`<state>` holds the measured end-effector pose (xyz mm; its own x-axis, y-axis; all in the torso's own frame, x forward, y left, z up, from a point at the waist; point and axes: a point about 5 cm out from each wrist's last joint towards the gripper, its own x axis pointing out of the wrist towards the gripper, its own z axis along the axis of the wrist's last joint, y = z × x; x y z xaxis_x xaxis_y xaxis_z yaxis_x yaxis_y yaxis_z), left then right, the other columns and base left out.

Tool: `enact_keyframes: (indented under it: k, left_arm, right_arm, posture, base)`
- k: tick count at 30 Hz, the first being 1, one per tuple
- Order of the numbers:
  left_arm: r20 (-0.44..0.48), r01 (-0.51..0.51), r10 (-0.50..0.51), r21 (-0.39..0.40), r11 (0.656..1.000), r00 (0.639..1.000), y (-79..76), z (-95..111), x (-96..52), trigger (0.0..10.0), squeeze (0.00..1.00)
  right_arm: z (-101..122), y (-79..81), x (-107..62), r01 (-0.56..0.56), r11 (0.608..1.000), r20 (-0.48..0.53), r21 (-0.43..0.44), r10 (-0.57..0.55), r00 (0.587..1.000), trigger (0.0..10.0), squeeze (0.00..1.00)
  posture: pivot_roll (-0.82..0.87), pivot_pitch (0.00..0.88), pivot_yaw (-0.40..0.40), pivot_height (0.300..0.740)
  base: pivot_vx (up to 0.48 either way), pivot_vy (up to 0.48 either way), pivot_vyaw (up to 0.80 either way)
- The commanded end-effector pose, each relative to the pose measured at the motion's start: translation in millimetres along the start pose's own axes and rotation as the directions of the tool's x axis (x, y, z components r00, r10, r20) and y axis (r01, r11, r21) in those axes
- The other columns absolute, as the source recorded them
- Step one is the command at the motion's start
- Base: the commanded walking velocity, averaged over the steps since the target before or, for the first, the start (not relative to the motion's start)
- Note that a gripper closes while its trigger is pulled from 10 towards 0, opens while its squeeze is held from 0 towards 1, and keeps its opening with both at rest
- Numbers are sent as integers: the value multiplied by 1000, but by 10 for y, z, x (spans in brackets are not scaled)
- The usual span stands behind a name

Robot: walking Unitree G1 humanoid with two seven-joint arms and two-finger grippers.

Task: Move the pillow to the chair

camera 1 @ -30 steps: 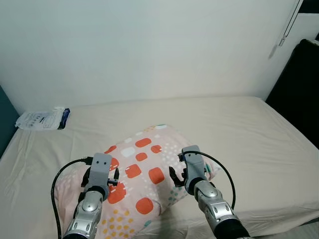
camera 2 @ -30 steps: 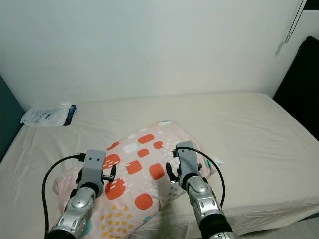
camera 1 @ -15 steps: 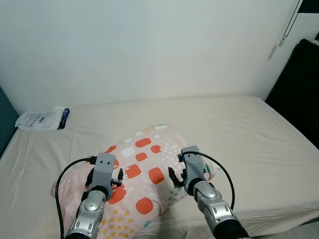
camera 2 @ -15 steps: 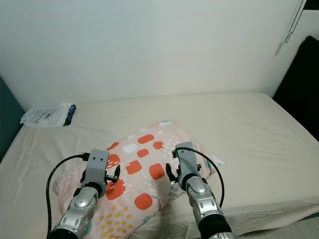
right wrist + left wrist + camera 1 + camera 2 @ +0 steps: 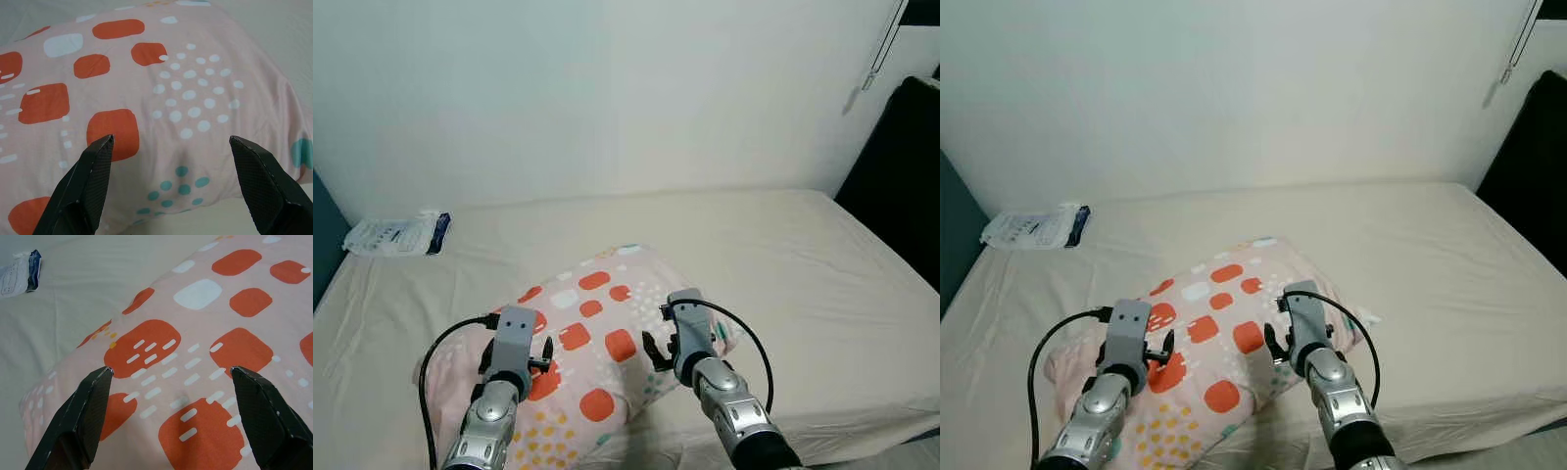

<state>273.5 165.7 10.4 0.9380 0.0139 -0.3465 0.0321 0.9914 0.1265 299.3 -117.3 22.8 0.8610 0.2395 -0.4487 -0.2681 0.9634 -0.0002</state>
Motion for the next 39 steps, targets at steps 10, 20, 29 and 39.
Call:
enact_keyframes:
  k: [10, 20, 29, 39]
  left_arm:
    - [-7, -17, 17, 19, 1000, 1000, 20, 49, 41, 10000, 0]
    - [7, -23, 23, 3, 1000, 1000, 46, 83, 50, 10000, 0]
    - [2, 12, -12, -41, 999, 1000, -4, 103, 61, 10000, 0]
    - [-3, 37, -37, -95, 995, 999, -12, 73, 16, 10000, 0]
  right_arm:
    - [3, -8, 11, 19, 1000, -2, 22, -19, 1000, 10000, 0]
    - [-9, 7, 5, 12, 1000, -5, 18, -12, 1000, 10000, 0]
    - [10, -37, 15, 19, 1000, -4, 14, -19, 1000, 10000, 0]
    - [10, 26, 25, -3, 1000, -6, 9, 4, 1000, 10000, 0]
  posture:
    - [80, 0, 7, 740]
    - [75, 0, 12, 740]
    - [77, 0, 2, 740]
    - [74, 0, 2, 740]
  base:
    - [0, 0, 0]
    - [0, 0, 0]
    - [0, 0, 0]
    - [0, 0, 0]
